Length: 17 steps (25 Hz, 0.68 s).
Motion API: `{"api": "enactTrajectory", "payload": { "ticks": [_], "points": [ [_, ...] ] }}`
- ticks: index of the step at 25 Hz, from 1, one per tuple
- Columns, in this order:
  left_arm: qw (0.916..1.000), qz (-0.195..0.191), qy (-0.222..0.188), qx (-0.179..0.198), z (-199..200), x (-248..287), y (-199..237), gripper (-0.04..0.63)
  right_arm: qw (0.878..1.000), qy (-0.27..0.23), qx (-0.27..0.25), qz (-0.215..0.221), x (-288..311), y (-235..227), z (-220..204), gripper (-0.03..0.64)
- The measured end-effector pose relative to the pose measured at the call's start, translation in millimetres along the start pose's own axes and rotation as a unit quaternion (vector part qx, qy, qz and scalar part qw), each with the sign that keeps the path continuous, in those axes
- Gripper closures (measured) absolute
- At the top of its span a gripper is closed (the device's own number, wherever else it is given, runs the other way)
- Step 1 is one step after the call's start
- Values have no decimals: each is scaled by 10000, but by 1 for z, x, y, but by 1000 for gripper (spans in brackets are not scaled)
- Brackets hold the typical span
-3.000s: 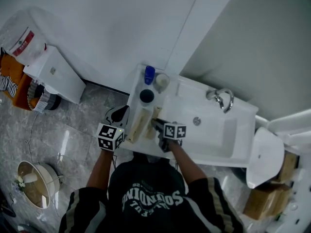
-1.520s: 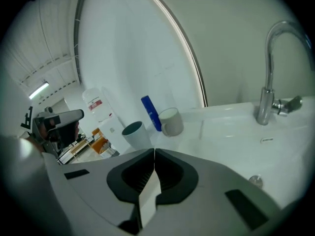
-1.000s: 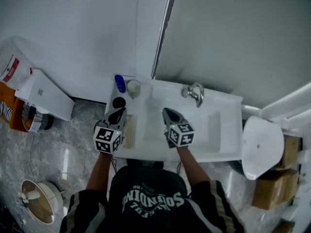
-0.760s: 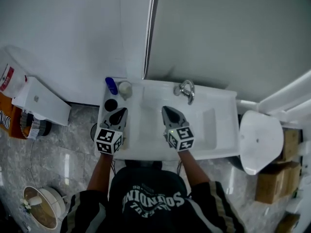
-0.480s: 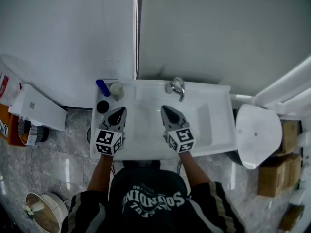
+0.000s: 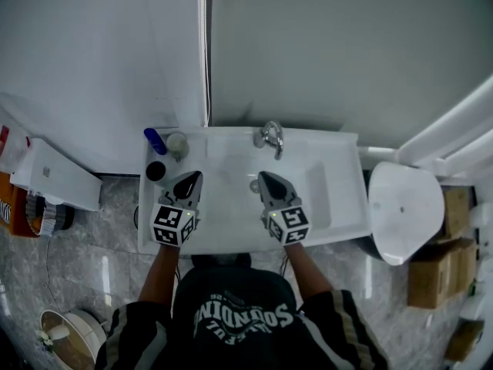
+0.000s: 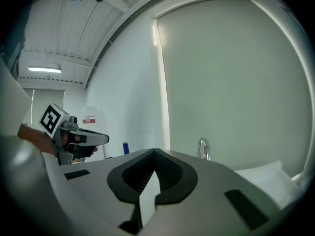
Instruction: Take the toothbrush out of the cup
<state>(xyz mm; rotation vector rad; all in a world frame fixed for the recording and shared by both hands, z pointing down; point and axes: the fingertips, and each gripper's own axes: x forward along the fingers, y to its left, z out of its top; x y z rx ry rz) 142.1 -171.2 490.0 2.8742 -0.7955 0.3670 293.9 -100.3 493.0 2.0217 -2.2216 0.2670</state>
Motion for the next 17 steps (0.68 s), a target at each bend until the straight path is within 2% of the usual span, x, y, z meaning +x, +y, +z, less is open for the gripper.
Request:
{"api": "enactTrajectory", "payload": {
  "ticks": [17],
  "points": [
    [10000,18,62,-63,-7,-5,4,597,9999,13,-82,79,4,6,-3,620]
  ]
}}
